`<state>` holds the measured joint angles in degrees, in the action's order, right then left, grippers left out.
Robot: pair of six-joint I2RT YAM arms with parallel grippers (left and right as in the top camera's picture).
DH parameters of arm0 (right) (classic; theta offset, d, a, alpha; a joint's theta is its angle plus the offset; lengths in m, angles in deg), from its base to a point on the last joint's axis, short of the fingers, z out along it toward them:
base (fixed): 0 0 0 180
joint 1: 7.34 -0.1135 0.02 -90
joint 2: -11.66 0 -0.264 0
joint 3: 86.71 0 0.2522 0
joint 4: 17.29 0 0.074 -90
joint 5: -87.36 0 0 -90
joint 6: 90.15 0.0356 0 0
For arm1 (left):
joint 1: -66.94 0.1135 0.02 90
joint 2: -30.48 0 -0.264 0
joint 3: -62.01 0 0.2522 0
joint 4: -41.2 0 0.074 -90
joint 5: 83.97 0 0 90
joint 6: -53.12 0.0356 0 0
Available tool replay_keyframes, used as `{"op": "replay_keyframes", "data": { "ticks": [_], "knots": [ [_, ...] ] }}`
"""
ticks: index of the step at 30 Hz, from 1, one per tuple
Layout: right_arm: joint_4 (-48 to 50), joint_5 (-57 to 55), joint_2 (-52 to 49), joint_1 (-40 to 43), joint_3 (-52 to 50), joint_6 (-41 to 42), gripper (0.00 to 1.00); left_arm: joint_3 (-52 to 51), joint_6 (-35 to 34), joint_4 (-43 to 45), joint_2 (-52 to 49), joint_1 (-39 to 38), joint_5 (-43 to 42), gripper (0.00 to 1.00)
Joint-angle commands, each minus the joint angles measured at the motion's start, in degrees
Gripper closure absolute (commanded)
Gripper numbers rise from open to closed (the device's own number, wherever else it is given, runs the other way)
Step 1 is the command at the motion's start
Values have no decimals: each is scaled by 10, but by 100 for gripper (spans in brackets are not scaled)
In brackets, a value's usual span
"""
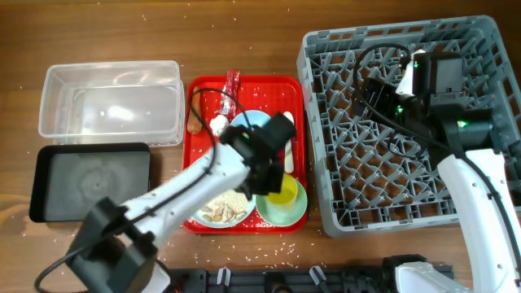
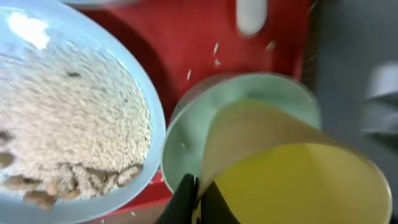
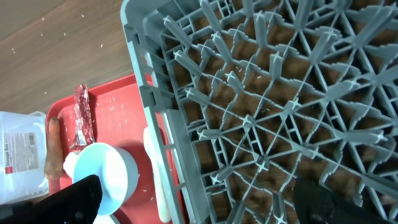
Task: Sort waste into correct bins and load items into the dishwasher rack
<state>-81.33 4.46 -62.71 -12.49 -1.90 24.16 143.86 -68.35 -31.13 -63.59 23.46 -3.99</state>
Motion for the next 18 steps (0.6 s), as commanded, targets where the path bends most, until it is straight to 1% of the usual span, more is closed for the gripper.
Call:
{"op": "replay_keyframes", "data": {
  "ticks": [1, 2, 3, 4, 5, 6, 7, 8, 9, 10, 12, 15, 16, 17, 18],
  "knots": [
    [24, 45, -3, 2, 13, -38, 0, 64, -1, 1, 117, 129, -132, 96],
    [48, 166, -3, 2, 13, -113, 2, 64, 26, 33, 152, 197, -221, 96],
    [68, 260, -3, 2, 13, -166, 5, 64, 30, 54, 165, 240, -289, 96],
    [93, 369, -3, 2, 13, -216, 11, 64, 30, 87, 176, 297, -400, 96],
    [123, 448, -3, 2, 13, -233, 13, 64, 30, 105, 177, 329, -467, 96],
    [149, 495, -3, 2, 13, -233, 13, 64, 30, 120, 176, 348, -525, 96],
    [169, 536, -3, 1, 13, -234, 12, 64, 28, 135, 176, 359, -569, 96],
    [184, 589, -4, -1, 13, -253, 12, 64, 26, 155, 176, 365, -612, 96],
    [201, 635, -4, -6, 13, -263, 12, 64, 24, 166, 176, 366, -629, 96],
    [231, 678, -4, -18, 13, -259, 8, 64, 20, 174, 176, 366, -639, 96],
    [266, 680, -4, -43, 13, -242, 5, 64, 18, 175, 176, 366, -641, 96],
    [297, 682, -4, -93, 13, -243, 6, 64, 18, 177, 176, 366, -641, 96],
    [305, 687, -4, -113, 13, -243, 17, 64, 18, 177, 176, 366, -641, 96],
    [306, 686, -4, -118, 13, -243, 22, 64, 18, 177, 176, 366, -641, 96],
    [310, 698, -4, -123, 13, -243, 30, 64, 18, 178, 176, 366, -641, 96]
  ]
}}
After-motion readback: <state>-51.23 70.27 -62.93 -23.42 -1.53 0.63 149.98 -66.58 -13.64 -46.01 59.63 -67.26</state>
